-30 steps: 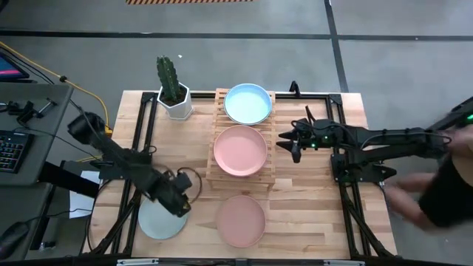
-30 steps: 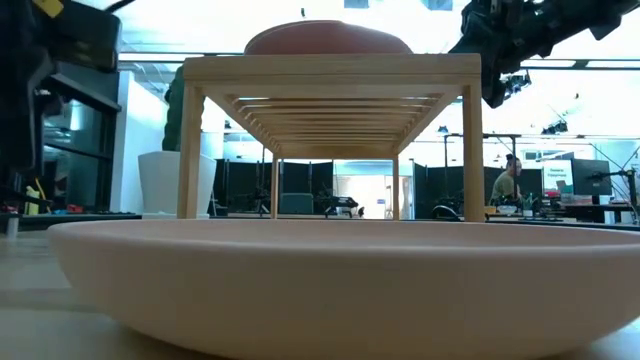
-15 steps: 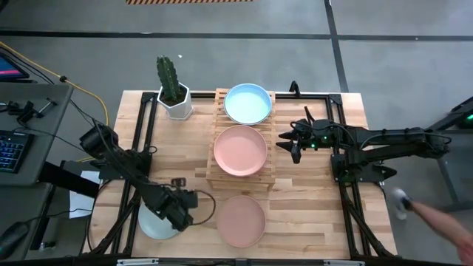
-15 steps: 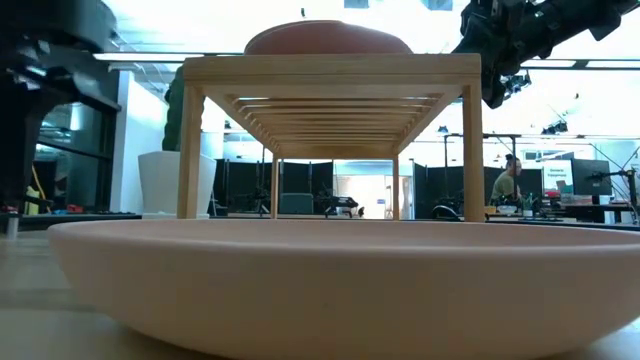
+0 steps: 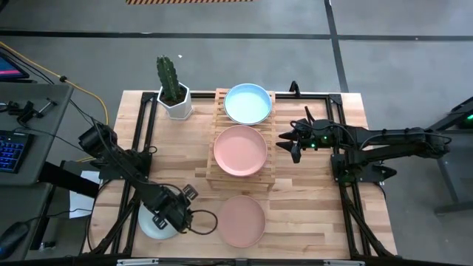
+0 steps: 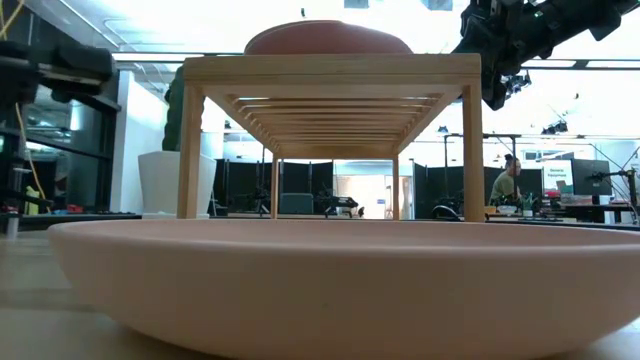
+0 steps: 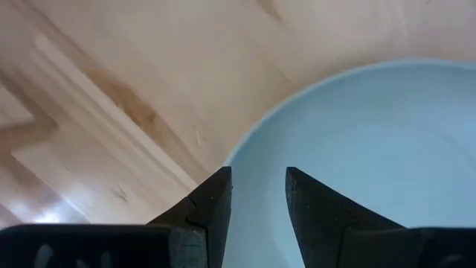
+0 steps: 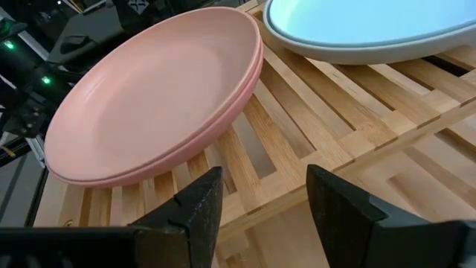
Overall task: Place and stack plates onto a shelf
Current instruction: Stack the gray plate on the white plate on the shelf
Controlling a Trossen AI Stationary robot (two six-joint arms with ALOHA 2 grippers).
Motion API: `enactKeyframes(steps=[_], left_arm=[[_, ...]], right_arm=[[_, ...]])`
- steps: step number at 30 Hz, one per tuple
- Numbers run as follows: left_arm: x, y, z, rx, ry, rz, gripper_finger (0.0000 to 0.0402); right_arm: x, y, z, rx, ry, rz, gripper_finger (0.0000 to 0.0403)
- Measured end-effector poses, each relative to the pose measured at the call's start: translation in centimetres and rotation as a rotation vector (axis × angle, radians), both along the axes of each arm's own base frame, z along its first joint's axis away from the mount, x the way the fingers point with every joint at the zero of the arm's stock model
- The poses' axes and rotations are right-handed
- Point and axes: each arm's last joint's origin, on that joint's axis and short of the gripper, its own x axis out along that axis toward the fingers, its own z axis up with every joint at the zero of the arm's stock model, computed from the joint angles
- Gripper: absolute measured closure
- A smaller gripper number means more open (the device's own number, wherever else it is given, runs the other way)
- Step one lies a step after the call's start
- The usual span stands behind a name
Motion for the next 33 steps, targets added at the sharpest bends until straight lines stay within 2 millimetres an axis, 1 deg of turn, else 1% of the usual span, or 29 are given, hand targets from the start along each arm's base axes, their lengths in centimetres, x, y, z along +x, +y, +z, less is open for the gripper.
enactKeyframes(steps=[5, 10, 18, 23, 27, 30, 33], left_arm=[[0.4, 0.1, 0.0, 0.049, -0.056, -0.088, 0.0284], [0.8, 0.4, -0.3, 0.027, -0.016, -0.119, 0.0284], [1.4, 0.4, -1.9, 0.055, 0.042, -0.229, 0.0284], [1.8, 0.5, -3.2, 0.077, 0.084, -0.224, 0.0284], [1.9, 0.4, -3.9, 0.074, 0.114, -0.223, 0.0285], [1.9, 0.4, -3.9, 0.073, 0.115, -0.224, 0.0295], [2.0, 0.5, -3.8, 0.072, 0.115, -0.207, 0.0328]], right_arm=[[0.0, 0.0, 0.0, 0.001, 0.0, 0.0, 0.0226], [0.0, 0.0, 0.0, 0.007, 0.003, -0.003, 0.0226], [0.0, 0.0, 0.0, 0.006, 0.004, -0.003, 0.0226], [0.0, 0.0, 0.0, 0.006, 0.004, -0.004, 0.0226], [0.0, 0.0, 0.0, 0.007, 0.004, -0.004, 0.0226], [0.0, 0.0, 0.0, 0.007, 0.004, -0.004, 0.0226], [0.0, 0.0, -0.1, 0.007, 0.004, -0.004, 0.0226]])
